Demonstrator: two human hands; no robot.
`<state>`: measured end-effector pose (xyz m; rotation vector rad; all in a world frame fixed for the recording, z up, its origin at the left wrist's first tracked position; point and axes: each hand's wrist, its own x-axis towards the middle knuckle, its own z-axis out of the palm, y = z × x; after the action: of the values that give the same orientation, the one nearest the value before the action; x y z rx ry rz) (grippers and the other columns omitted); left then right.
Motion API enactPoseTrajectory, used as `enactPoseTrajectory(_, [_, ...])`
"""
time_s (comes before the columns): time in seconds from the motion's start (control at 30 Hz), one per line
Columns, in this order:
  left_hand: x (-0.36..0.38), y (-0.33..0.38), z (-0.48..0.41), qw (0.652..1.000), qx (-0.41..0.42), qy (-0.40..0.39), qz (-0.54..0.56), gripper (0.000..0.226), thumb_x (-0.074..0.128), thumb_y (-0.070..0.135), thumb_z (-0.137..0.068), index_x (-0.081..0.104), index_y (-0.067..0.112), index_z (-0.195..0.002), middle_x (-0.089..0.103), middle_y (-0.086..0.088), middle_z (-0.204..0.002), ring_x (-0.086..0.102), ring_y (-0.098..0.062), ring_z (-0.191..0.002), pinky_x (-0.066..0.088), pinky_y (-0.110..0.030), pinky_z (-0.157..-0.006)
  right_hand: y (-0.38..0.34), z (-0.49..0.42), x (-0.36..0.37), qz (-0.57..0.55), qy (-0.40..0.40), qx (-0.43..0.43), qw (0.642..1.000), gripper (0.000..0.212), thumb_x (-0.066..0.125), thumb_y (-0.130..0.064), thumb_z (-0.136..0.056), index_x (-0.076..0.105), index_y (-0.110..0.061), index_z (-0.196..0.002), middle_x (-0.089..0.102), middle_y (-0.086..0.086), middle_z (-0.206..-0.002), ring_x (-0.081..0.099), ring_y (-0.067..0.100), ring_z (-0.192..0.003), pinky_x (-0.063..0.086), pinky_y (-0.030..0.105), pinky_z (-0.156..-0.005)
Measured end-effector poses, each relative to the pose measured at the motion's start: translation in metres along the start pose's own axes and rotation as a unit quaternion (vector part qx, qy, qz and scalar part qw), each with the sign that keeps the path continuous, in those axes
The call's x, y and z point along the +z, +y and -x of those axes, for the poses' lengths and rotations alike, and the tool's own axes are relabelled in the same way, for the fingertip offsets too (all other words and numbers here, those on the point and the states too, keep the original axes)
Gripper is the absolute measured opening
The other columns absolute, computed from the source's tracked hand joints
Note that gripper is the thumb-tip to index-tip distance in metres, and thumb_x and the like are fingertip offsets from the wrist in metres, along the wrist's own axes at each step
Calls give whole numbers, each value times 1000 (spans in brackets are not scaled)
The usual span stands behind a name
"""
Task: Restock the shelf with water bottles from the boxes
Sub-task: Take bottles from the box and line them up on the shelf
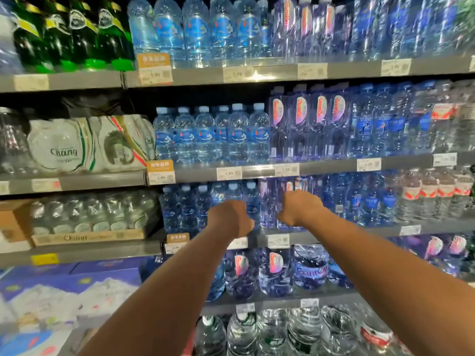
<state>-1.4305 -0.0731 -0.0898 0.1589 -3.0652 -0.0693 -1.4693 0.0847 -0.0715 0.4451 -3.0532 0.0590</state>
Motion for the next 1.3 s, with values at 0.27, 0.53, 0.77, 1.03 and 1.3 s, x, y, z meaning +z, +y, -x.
enactPoseTrajectory(0.27, [23,11,82,1000,5,-12,-5,36,52,34,-90,58,12,-118,60,-13,-123,59,-34,-109,47,-37,-86,-15,76,29,14,-33,-6,999,19,55,-29,-90,51,-11,-94,48,3,-81,54,28,-80,41,35,-70])
enactPoseTrajectory(0.53, [46,48,108,999,42,-28,-17,35,49,41,-91,60,13,-109,63,-7,-113,59,-27,-99,42,-30,-72,10,113,54,20,-45,-3,999,37,50,-50,-92,58,-14,-94,57,6,-87,58,29,-87,42,32,-70])
enactPoseTrajectory(0.77, [83,109,104,997,43,-62,2,28,52,30,-90,57,14,-113,59,-9,-123,57,-31,-111,40,-30,-76,71,125,89,4,-75,12,997,32,56,-35,-90,61,-12,-112,62,8,-114,60,29,-103,46,34,-79])
enactPoseTrajectory(1.03, [141,208,92,995,44,-90,18,31,53,33,-88,63,12,-109,64,-11,-115,61,-31,-106,45,-33,-78,164,133,129,12,-131,7,991,37,54,-31,-89,57,-14,-123,60,7,-125,59,28,-114,45,32,-83])
enactPoseTrajectory(1.3, [207,258,90,989,39,-141,20,20,50,29,-87,58,15,-76,59,-1,-76,64,-26,-97,46,-27,-75,223,133,198,7,-185,-6,983,39,54,-31,-90,56,-13,-125,58,10,-127,57,29,-116,48,35,-88])
